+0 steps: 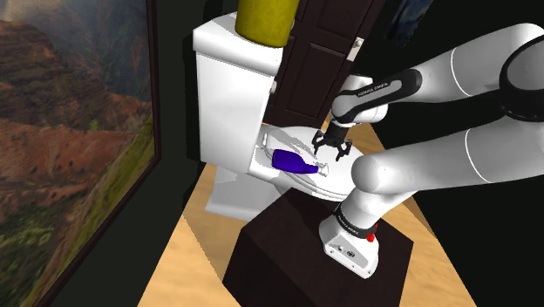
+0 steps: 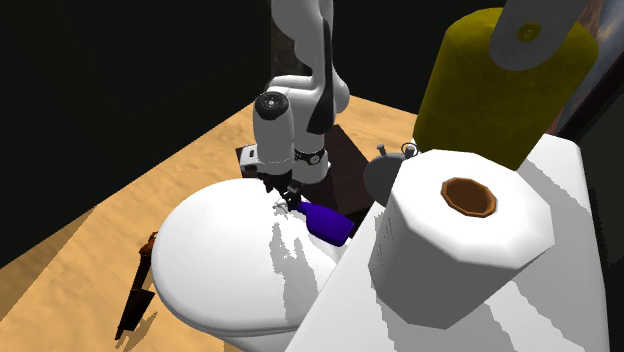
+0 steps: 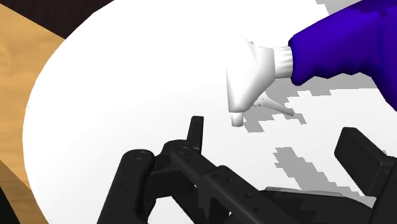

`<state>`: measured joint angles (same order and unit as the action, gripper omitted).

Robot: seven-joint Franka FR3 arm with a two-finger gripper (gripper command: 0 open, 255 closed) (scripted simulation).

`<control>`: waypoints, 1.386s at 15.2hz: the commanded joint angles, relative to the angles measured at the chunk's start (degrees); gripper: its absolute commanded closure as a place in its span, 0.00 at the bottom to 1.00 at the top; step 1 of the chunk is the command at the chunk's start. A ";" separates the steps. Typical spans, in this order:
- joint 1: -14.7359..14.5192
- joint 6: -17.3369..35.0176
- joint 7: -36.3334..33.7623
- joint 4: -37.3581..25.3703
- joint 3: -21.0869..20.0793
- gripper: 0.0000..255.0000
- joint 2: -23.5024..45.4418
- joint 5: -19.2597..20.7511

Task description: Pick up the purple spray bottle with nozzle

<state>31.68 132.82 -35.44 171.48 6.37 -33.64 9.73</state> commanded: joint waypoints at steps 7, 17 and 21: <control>0.92 9.16 -1.06 2.14 0.26 0.00 6.92 1.27; 0.92 9.16 -1.06 2.14 0.26 1.00 6.93 1.27; 0.64 3.75 -0.58 1.26 0.16 1.00 2.38 0.64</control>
<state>32.40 138.12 -36.16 173.03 6.56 -30.04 10.55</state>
